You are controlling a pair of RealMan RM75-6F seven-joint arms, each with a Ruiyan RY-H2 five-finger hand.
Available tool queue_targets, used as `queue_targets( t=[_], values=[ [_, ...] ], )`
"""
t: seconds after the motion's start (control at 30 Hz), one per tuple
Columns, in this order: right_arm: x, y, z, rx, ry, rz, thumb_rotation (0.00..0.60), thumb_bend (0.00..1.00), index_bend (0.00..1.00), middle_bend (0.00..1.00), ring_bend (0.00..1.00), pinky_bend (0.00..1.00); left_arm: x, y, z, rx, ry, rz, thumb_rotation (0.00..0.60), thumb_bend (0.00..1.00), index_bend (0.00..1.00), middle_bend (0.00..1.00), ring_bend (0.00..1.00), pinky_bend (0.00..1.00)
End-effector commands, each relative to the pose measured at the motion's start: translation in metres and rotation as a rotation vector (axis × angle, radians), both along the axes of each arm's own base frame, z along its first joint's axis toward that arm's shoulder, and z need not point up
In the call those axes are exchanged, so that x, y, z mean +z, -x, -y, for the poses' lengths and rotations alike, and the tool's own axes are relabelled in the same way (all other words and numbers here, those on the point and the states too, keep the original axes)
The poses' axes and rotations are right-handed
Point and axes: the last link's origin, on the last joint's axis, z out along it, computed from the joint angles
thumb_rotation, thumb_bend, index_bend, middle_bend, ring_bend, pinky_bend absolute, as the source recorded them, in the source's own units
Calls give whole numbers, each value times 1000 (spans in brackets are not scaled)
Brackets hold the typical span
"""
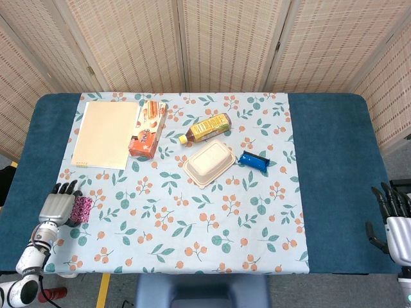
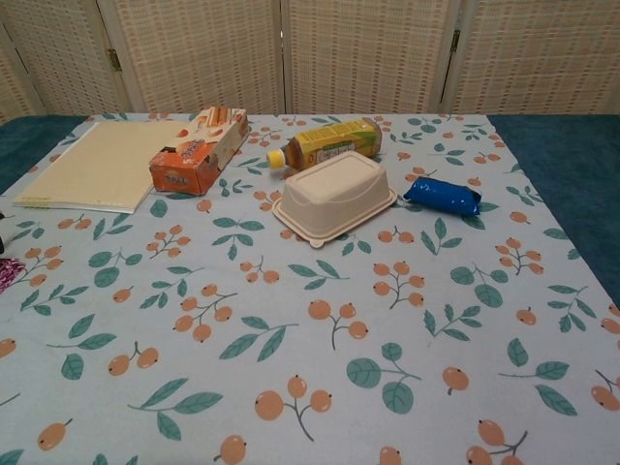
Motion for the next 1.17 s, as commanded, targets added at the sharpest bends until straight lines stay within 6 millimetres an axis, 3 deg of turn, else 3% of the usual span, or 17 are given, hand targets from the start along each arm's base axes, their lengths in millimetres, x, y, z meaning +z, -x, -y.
queue_targets(
  t=[0.03, 0.3, 0.47, 0.67, 0.97, 1.17],
  values=[
    [0, 0, 0, -1, 0, 0, 600, 496, 0, 0, 0, 0, 0, 0, 1, 5, 5, -3, 600, 180, 244, 0, 0, 0],
    [3, 0, 4, 12, -4, -3, 600, 497, 0, 0, 0, 0, 18, -16, 7, 12, -115, 156, 600, 179, 195, 0, 0, 0],
    [4, -1, 9, 31, -51, 6, 600, 497, 0, 0, 0, 0, 44, -21, 18, -1, -221, 230, 600, 181, 184, 0, 0, 0],
    [-1, 0, 15, 69, -76, 40, 600, 496, 84, 37, 0, 0, 64, -29, 39, -41, -352, 348, 600, 188, 203, 0, 0, 0],
    [0, 4, 10, 108, -51, 114, 600, 497, 85, 38, 0, 0, 72, -47, 78, -147, -398, 370, 600, 191, 203, 0, 0, 0],
    [5, 6, 6, 112, -45, 149, 600, 496, 85, 38, 0, 0, 71, -53, 87, -221, -400, 379, 600, 191, 201, 0, 0, 0]
  ],
)
